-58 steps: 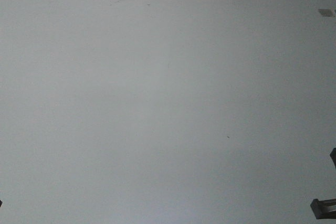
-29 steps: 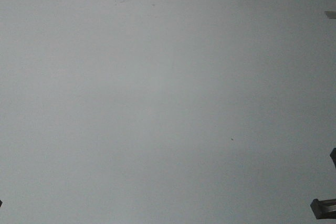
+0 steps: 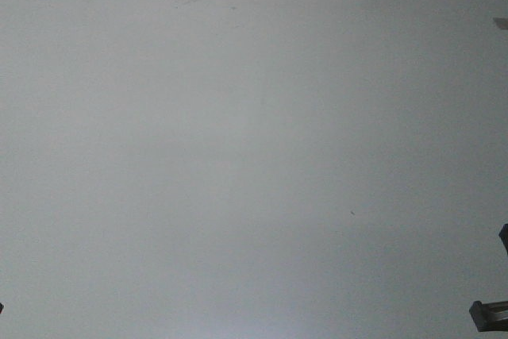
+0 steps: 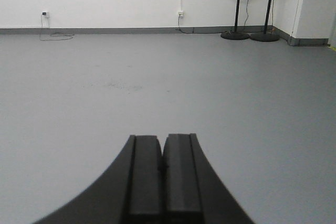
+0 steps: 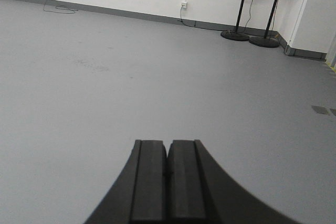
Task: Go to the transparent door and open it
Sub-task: 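Drive and turn the base across the grey floor toward the doorway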
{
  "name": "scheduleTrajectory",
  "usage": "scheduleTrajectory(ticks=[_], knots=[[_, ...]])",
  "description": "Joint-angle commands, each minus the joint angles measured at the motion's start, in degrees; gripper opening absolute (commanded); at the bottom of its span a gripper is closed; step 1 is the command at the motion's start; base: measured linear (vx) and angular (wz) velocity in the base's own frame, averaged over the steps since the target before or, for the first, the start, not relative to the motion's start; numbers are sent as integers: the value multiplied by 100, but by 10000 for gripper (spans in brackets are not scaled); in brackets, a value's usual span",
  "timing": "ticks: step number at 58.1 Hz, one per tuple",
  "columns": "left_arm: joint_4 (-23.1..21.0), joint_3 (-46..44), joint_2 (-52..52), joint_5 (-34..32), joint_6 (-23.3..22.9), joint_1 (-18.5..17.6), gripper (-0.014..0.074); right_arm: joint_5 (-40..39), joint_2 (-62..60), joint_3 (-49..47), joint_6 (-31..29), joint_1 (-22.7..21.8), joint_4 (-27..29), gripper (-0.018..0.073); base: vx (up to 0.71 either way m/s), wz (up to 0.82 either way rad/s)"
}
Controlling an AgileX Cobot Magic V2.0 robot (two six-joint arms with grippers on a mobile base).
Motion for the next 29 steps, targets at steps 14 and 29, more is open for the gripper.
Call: scheduleTrajectory(ticks=[14, 29], knots=[[-14, 174, -67, -488, -47, -21, 3, -460, -81, 76, -17, -13, -8, 0, 0, 1], [-14, 174, -67, -488, -47, -21, 3, -460, -81, 76, -17, -13, -8, 0, 1, -2]])
